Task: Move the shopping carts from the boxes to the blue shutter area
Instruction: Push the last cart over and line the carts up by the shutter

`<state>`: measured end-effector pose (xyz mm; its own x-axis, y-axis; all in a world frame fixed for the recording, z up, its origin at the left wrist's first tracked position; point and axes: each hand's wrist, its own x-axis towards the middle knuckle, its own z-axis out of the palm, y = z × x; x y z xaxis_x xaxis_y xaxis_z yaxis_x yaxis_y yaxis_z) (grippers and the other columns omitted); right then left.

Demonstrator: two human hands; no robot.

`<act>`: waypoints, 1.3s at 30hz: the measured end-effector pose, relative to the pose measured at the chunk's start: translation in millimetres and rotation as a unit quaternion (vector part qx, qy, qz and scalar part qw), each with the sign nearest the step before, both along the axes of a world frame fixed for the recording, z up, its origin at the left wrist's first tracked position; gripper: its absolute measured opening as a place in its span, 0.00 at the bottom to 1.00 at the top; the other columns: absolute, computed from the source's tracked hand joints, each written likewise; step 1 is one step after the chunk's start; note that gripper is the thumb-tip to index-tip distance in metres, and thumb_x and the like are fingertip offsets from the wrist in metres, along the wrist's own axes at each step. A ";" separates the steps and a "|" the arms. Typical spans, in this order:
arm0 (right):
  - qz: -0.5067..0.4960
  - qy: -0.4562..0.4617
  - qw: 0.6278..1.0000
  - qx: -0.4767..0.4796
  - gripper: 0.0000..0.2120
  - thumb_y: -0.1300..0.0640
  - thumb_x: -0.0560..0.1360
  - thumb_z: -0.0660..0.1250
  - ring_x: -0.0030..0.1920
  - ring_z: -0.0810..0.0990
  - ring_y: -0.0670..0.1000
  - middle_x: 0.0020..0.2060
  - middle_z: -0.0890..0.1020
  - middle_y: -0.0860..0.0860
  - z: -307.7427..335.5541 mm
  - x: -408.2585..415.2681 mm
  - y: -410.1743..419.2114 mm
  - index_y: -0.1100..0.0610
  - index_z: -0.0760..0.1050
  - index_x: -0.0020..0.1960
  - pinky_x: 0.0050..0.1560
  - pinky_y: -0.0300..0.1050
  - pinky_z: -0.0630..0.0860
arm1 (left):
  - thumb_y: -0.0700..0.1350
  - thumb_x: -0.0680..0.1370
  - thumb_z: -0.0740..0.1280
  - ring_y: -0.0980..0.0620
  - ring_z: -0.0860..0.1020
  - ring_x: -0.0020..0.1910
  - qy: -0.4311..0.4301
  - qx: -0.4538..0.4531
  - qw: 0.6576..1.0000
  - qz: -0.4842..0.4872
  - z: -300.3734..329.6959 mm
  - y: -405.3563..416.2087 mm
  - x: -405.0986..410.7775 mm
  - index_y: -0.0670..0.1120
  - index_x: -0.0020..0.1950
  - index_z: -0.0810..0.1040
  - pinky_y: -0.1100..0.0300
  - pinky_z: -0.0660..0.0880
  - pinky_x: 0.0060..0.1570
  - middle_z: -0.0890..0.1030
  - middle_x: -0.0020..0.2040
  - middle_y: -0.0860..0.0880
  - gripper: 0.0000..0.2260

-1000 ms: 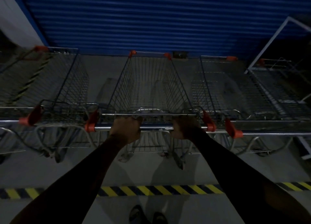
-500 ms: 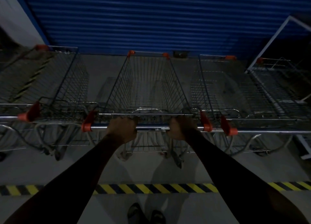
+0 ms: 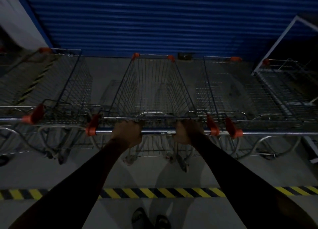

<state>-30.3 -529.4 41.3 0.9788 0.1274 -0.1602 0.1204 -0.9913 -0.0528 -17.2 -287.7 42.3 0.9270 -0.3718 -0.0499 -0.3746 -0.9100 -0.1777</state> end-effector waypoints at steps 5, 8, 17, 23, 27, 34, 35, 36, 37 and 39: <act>0.000 -0.011 1.000 -0.027 0.19 0.43 0.68 0.67 0.49 0.81 0.61 0.49 0.83 0.56 -2.4 -1.3 2.3 0.53 0.78 0.53 0.49 0.54 0.79 | 0.52 0.73 0.64 0.40 0.81 0.52 0.001 -0.010 1.000 0.005 -0.5 0.0 -2.2 0.51 0.60 0.73 0.52 0.75 0.46 0.83 0.52 0.46 0.16; 0.002 -0.018 0.999 -0.038 0.19 0.42 0.68 0.67 0.49 0.82 0.60 0.49 0.83 0.55 -3.8 -2.6 1.2 0.53 0.78 0.53 0.49 0.53 0.78 | 0.53 0.74 0.64 0.40 0.81 0.52 0.008 -0.014 1.000 0.011 -0.2 -0.9 -3.3 0.51 0.60 0.73 0.52 0.75 0.46 0.82 0.53 0.46 0.16; 0.064 0.017 0.998 0.021 0.28 0.35 0.72 0.65 0.57 0.80 0.55 0.58 0.81 0.51 4.0 -2.9 -8.1 0.47 0.71 0.68 0.54 0.48 0.75 | 0.60 0.75 0.62 0.40 0.78 0.57 0.075 -0.044 0.996 0.003 6.2 1.7 -2.9 0.53 0.68 0.68 0.47 0.73 0.54 0.80 0.60 0.46 0.23; 0.132 0.014 0.984 0.115 0.27 0.30 0.73 0.59 0.47 0.81 0.48 0.48 0.83 0.45 6.0 -5.7 -10.7 0.46 0.74 0.63 0.46 0.44 0.76 | 0.66 0.71 0.51 0.42 0.81 0.54 0.037 -0.166 0.982 -0.077 4.3 18.6 -10.3 0.52 0.65 0.74 0.49 0.76 0.54 0.82 0.57 0.48 0.31; 0.093 -0.079 0.984 0.126 0.28 0.29 0.77 0.45 0.39 0.79 0.49 0.34 0.74 0.44 13.8 -9.0 5.1 0.48 0.74 0.48 0.42 0.46 0.74 | 0.59 0.75 0.60 0.46 0.79 0.53 -0.092 -0.181 0.972 -0.117 -2.8 28.1 -14.5 0.49 0.55 0.80 0.51 0.70 0.51 0.83 0.52 0.50 0.19; 0.084 -0.180 0.974 0.112 0.28 0.37 0.77 0.55 0.60 0.73 0.59 0.58 0.79 0.55 25.0 -17.7 54.9 0.56 0.73 0.66 0.58 0.57 0.68 | 0.55 0.74 0.65 0.42 0.73 0.63 -0.153 -0.202 0.963 -0.088 4.5 35.5 -27.4 0.45 0.60 0.78 0.43 0.67 0.58 0.78 0.61 0.46 0.20; 0.087 -0.190 0.972 0.106 0.28 0.38 0.77 0.56 0.60 0.74 0.58 0.58 0.79 0.55 26.0 -18.6 63.2 0.56 0.73 0.66 0.58 0.56 0.68 | 0.54 0.74 0.64 0.42 0.72 0.64 -0.154 -0.197 0.965 -0.080 6.7 38.0 -28.4 0.45 0.61 0.78 0.43 0.66 0.58 0.77 0.63 0.46 0.20; 0.088 -0.197 0.971 0.100 0.28 0.38 0.77 0.55 0.59 0.74 0.58 0.58 0.79 0.55 26.2 -19.2 71.7 0.56 0.73 0.66 0.57 0.56 0.69 | 0.54 0.74 0.64 0.41 0.71 0.65 -0.155 -0.188 0.967 -0.072 9.3 41.6 -28.6 0.45 0.61 0.78 0.44 0.65 0.58 0.77 0.64 0.45 0.20; 0.088 -0.204 0.970 0.097 0.28 0.38 0.76 0.55 0.59 0.74 0.58 0.58 0.79 0.55 26.8 -19.3 80.2 0.56 0.73 0.66 0.56 0.56 0.70 | 0.54 0.74 0.64 0.41 0.71 0.65 -0.158 -0.180 0.969 -0.062 12.4 46.4 -28.3 0.45 0.62 0.77 0.43 0.65 0.58 0.76 0.65 0.45 0.20; 0.091 -0.207 0.969 0.097 0.29 0.39 0.76 0.54 0.58 0.75 0.58 0.58 0.79 0.55 27.1 -18.9 99.3 0.57 0.72 0.66 0.54 0.55 0.71 | 0.54 0.73 0.63 0.41 0.70 0.66 -0.150 -0.171 0.973 -0.045 17.3 58.7 -26.7 0.45 0.63 0.76 0.43 0.66 0.58 0.75 0.66 0.45 0.22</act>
